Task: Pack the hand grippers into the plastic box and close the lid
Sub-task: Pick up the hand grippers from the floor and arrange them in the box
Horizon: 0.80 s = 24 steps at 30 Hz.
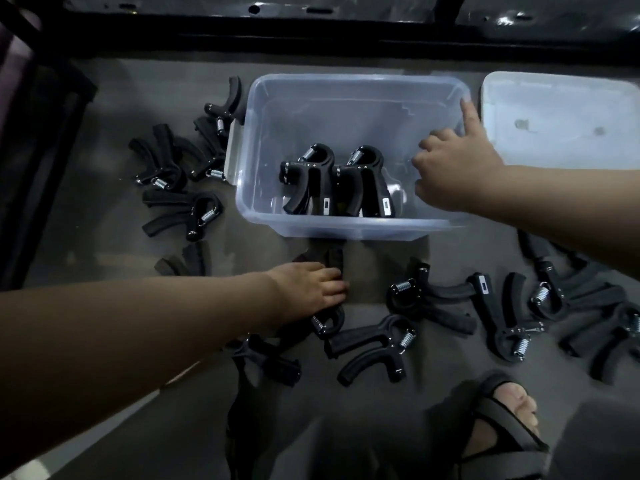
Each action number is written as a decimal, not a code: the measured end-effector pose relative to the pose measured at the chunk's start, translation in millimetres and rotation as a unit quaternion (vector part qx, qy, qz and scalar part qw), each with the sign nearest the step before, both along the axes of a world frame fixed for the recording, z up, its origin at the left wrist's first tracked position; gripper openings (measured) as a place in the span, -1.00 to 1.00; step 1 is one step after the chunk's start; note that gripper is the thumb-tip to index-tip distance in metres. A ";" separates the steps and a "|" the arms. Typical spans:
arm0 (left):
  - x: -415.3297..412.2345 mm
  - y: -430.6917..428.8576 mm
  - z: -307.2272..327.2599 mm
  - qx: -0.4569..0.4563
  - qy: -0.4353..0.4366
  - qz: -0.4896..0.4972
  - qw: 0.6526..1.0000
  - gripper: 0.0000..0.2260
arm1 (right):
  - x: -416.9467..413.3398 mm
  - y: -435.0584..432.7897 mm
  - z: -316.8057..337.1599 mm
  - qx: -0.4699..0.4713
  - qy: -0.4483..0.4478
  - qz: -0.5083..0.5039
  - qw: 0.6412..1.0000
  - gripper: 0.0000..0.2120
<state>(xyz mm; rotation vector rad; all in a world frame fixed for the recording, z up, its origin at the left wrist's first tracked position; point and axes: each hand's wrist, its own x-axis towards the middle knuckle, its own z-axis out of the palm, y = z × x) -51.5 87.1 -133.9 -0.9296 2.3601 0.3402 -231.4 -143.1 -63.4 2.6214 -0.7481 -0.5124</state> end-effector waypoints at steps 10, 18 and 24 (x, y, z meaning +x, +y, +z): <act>4.4 -17.7 -2.2 -0.039 0.021 -0.063 0.997 -0.42 | -6.5 -10.6 -4.2 0.124 -0.277 -0.094 0.948 -0.54; 15.4 -23.8 22.6 -0.054 0.115 0.059 0.990 -0.50 | -6.0 -9.8 -2.1 0.158 -0.317 -0.128 0.926 -0.46; -1.0 -16.7 74.4 -0.064 0.380 0.225 0.895 -0.47 | -8.9 -6.1 0.7 0.246 -0.436 -0.211 0.839 -0.39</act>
